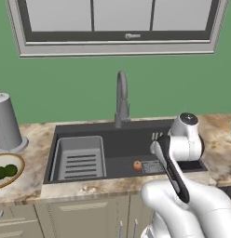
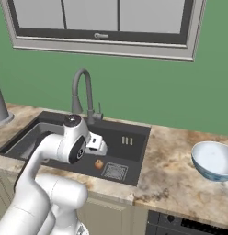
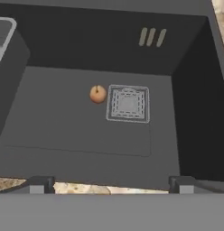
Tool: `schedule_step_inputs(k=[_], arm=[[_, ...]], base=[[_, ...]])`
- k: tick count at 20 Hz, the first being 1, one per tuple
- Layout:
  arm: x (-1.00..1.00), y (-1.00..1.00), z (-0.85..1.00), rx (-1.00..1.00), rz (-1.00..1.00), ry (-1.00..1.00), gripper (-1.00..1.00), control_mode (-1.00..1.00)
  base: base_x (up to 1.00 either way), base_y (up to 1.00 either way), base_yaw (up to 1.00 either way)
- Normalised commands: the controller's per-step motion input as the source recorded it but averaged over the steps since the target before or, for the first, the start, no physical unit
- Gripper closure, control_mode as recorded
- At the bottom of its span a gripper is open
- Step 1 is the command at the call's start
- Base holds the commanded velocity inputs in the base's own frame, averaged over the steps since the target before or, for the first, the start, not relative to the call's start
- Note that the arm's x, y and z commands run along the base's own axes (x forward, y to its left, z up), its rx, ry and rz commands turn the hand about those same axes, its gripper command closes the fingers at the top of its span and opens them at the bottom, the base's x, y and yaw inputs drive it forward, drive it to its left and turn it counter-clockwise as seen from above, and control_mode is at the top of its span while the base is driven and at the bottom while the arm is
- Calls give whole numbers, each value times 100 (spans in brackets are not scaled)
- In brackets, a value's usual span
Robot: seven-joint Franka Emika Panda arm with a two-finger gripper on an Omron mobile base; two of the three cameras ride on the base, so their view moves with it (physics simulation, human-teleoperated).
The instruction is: Pick the limes from the cabinet and place them in one bowl. Pick the peach from the sink and place it in the other bowl.
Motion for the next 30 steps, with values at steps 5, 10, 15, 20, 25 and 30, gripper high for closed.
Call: schedule_step_inputs(k=[5, 10, 15, 20, 25, 30], arm=[[88, 21, -49, -2, 3, 14, -100, -100], [86, 23, -54, -4, -7, 29, -100, -100], [55, 2, -51, -1, -14, 25, -100, -100], [36, -3, -43, 0, -14, 11, -100, -100], [3, -10, -25, 0, 0, -9, -100, -100], [27, -1, -50, 0, 1, -7, -100, -100]], base=[[0, 0, 0], [0, 0, 0], [0, 0, 0], [0, 0, 0], [0, 0, 0], [0, 0, 0]])
